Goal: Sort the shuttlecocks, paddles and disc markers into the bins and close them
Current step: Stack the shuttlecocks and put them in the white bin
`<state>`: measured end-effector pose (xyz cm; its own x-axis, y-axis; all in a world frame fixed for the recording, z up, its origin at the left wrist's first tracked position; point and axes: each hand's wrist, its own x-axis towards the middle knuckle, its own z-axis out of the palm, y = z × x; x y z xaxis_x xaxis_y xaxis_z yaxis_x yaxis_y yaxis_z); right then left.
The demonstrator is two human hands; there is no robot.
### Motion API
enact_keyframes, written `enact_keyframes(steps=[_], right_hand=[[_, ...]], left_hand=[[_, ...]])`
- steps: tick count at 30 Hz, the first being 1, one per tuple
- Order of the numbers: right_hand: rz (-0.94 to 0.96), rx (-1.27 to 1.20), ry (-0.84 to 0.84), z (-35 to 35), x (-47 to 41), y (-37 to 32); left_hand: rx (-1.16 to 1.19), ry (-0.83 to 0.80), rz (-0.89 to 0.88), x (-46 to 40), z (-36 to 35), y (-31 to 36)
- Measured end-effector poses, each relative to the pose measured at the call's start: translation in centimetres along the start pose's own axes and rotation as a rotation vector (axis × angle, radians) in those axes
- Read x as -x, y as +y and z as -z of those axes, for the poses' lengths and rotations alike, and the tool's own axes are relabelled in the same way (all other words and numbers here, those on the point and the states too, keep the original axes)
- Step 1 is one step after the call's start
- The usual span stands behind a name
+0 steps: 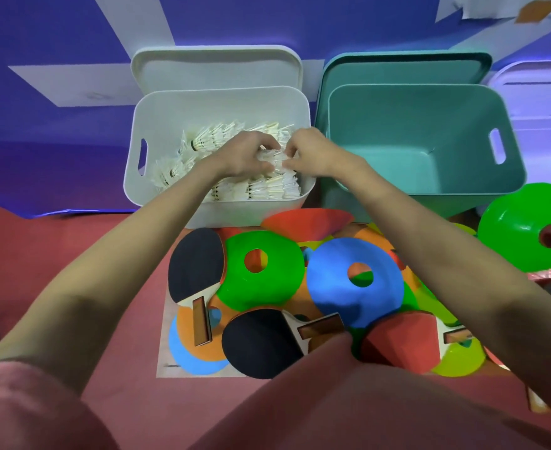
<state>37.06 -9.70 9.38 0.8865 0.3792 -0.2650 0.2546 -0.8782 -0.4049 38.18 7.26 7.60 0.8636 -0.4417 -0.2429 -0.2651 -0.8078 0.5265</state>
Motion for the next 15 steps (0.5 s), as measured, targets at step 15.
enact_keyframes(steps=[15], right_hand=[[-0.057,-0.119,0.408,0.1,11.9,8.2]], left_hand=[[-0.047,0.281,-0.130,2.3,-1.4,6.0]])
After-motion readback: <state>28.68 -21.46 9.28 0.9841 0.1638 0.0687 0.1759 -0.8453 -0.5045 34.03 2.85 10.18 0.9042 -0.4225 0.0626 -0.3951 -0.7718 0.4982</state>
